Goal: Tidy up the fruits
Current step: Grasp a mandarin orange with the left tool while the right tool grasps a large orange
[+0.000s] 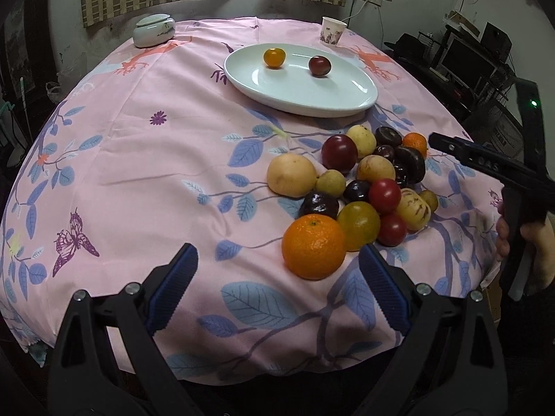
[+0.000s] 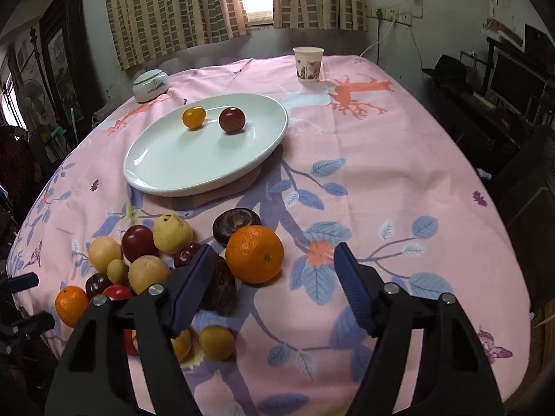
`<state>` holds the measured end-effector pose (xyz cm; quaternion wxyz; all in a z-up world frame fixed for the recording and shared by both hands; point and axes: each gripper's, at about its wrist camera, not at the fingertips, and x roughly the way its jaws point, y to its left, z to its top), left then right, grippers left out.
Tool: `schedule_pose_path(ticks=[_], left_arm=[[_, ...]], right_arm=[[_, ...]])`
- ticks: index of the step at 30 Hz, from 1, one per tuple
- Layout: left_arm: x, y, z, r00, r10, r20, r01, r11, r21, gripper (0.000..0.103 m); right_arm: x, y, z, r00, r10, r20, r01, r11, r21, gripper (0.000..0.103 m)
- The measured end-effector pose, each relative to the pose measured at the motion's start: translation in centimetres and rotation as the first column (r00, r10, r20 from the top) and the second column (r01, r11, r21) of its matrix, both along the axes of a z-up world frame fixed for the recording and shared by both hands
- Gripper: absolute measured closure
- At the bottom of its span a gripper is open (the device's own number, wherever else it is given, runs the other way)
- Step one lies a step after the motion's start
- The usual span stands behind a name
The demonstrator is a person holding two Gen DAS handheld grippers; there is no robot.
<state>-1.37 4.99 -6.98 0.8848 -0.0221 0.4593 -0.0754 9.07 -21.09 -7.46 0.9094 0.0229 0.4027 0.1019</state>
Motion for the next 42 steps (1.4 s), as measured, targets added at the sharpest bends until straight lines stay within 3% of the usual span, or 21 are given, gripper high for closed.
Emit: schedule_pose_path(ticks=[2,4,5,6,9,14,20,22,26,35,42], left_arm=[[-0.1,-0.3,-0.1,1.000,-0.012,-0.001,0.012,1.000,0.009,0.008],[-0.1,-0.5,-0.3,1.000,-0.026,-0.007,0.026,0.999,0.018,0.008],[-0.1,-0.6,-0.4,0.999,-0.035,-0.012,0.035,0.999,0.024,0.008],[-0.1,-0.8,-0.6,0.999,-0.041,-0.017,0.041,0.999,0.029,0.008],[0.3,-0.7,-1.2,0.998,-0.043,-0.042,0.044,0.999,0.027,0.008],[1.1,-0.5,-2.1,0.996,-0.045,-0.073,0.044,0.999,-0.011,0.008],[1.7,-0.7,-3.0,0.996,-0.035,-0.081,0.032,0.999,-0.039,0.009],[2.1,-0.5,-3.2,0.997,-0.027,-0.072,0.022,0.998,-0.066,0.020],[2.7,-1.0,-3.6,0.996,-0.051,-0.069,0.043,0.992,-0.118,0.058],[1.7,-1.4,-0.2,0.998,-0.058,0.009,0.059,0.992,-0.113,0.059],[2.4,-0.8,1.0,0.998,-0.054,0.019,0.056,0.990,-0.129,0.059]], right_arm=[[1.7,0.3,-1.5,0.998,-0.004,-0.064,0.004,1.000,0.004,0.032],[2.7,0.2,-2.8,0.991,0.016,-0.131,-0.005,0.997,0.083,0.033],[2.9,0.2,-3.1,0.987,0.039,-0.155,-0.020,0.992,0.127,0.050],[2.8,0.3,-3.0,0.984,0.078,-0.157,-0.050,0.984,0.170,0.060],[0.7,1.2,-1.3,0.995,0.049,-0.089,-0.045,0.998,0.043,0.060],[-3.6,0.2,1.5,1.000,0.028,-0.005,-0.027,0.999,0.035,0.059],[-5.2,-1.0,1.9,1.000,0.017,-0.009,-0.016,0.997,0.069,0.059],[-5.4,-0.9,2.0,1.000,0.027,-0.006,-0.026,0.996,0.082,0.059],[-5.9,-0.4,2.1,0.999,0.047,-0.003,-0.047,0.994,0.096,0.059],[-6.1,1.6,2.4,0.994,0.109,0.007,-0.109,0.990,0.094,0.059],[-5.5,2.5,2.4,0.991,0.131,0.004,-0.131,0.988,0.083,0.059]])
